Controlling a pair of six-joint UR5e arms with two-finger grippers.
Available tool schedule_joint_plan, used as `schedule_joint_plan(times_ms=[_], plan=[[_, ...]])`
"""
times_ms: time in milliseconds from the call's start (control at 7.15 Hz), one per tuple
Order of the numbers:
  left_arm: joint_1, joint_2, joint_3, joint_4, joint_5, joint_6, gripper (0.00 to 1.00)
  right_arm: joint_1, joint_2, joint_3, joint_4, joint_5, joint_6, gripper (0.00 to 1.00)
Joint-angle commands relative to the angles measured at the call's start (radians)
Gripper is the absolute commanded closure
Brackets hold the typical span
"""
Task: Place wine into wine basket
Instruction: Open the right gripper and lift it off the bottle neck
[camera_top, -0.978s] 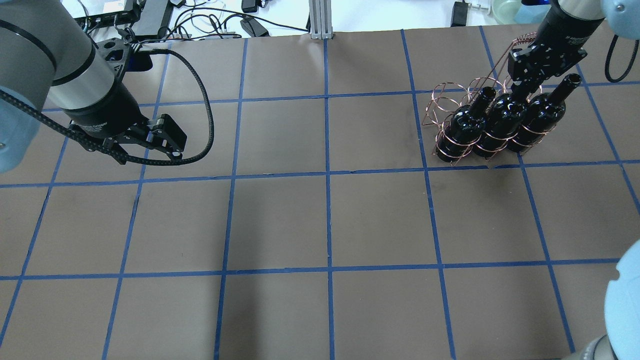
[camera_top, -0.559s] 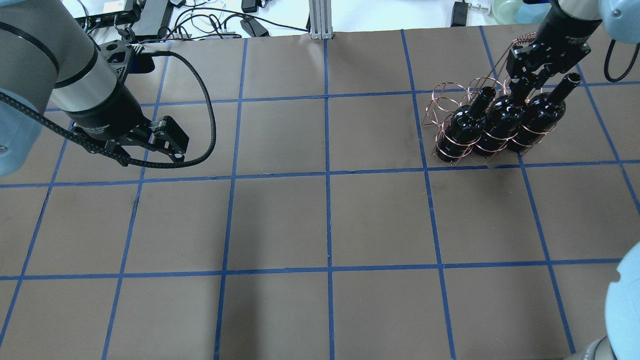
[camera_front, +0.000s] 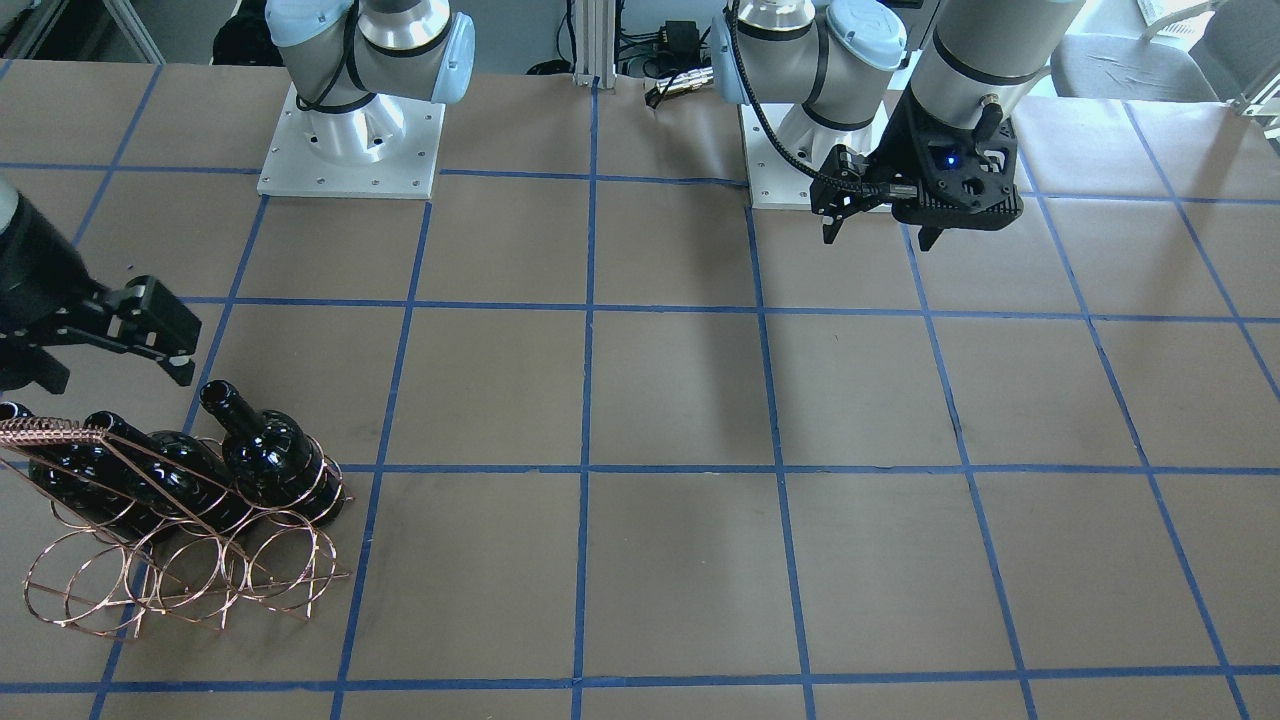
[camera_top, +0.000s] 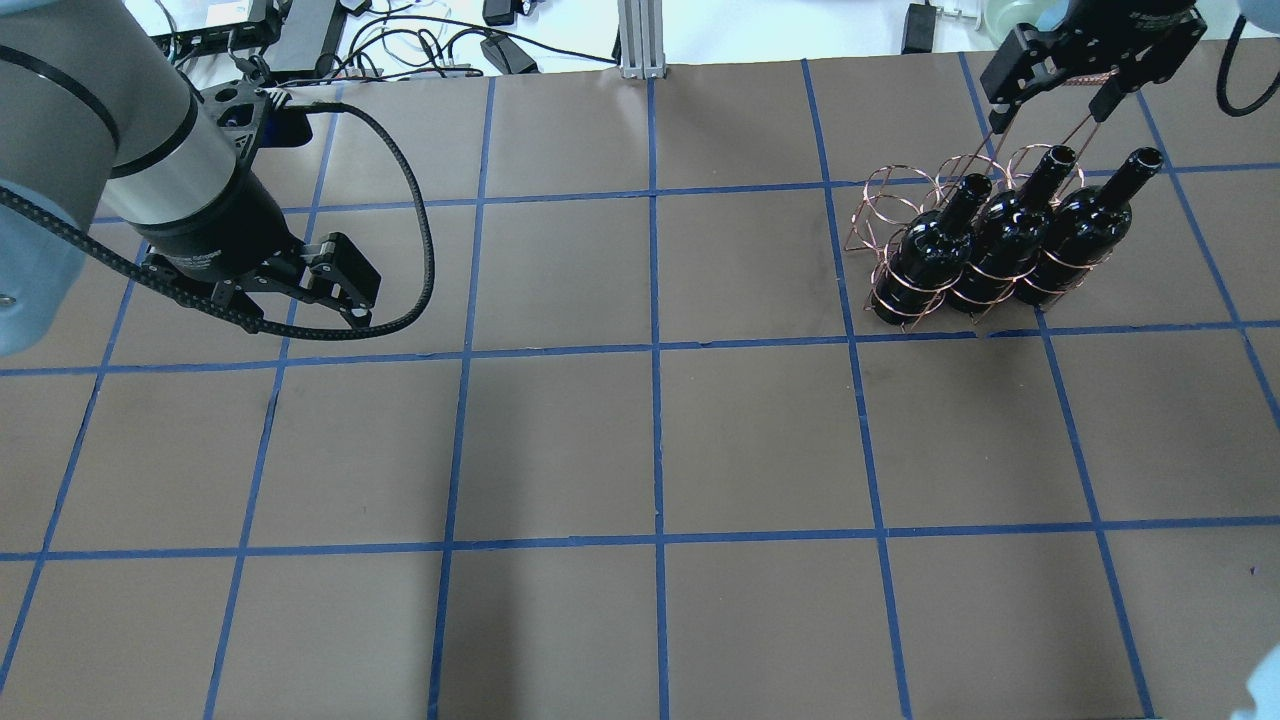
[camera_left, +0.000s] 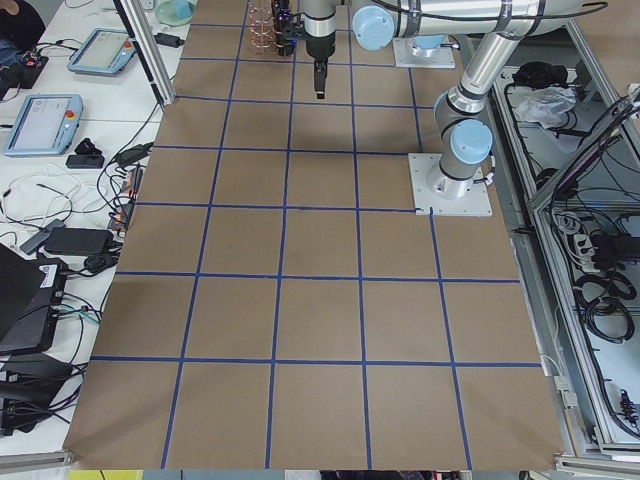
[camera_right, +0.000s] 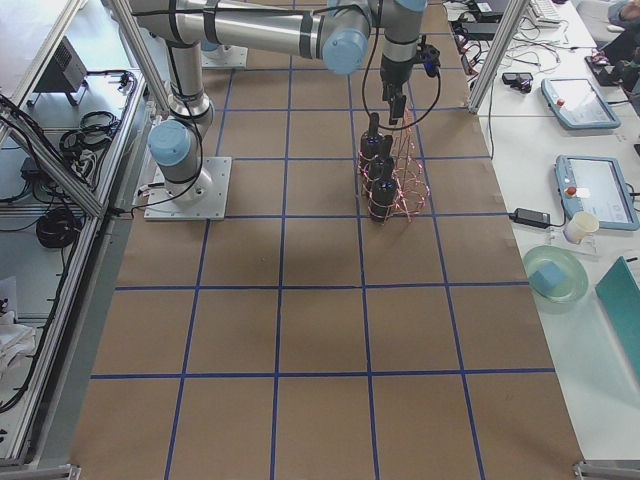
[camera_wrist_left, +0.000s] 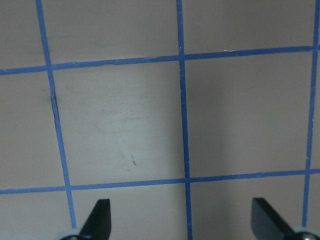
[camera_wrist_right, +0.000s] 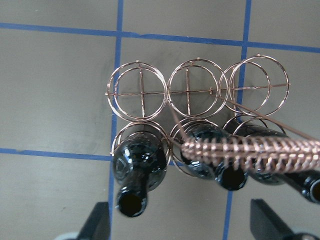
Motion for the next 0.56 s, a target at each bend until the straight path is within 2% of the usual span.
schedule_joint_plan(times_ms=[0,140,419], plan=[[0.0,-0.001,0.0,0.0,-0.001,0.003,0.0,0.167,-0.056,-0.002,0.057,-0.001,0.189,0.0],[0.0,-0.001,0.0,0.0,0.002,0.003,0.0,0.221,-0.062,0.009,0.056,-0.004,0.312,0.0],[0.0,-0.001,0.0,0.0,-0.002,0.003,0.0,0.202,-0.061,0.024,0.051,-0.005,0.255,0.0]])
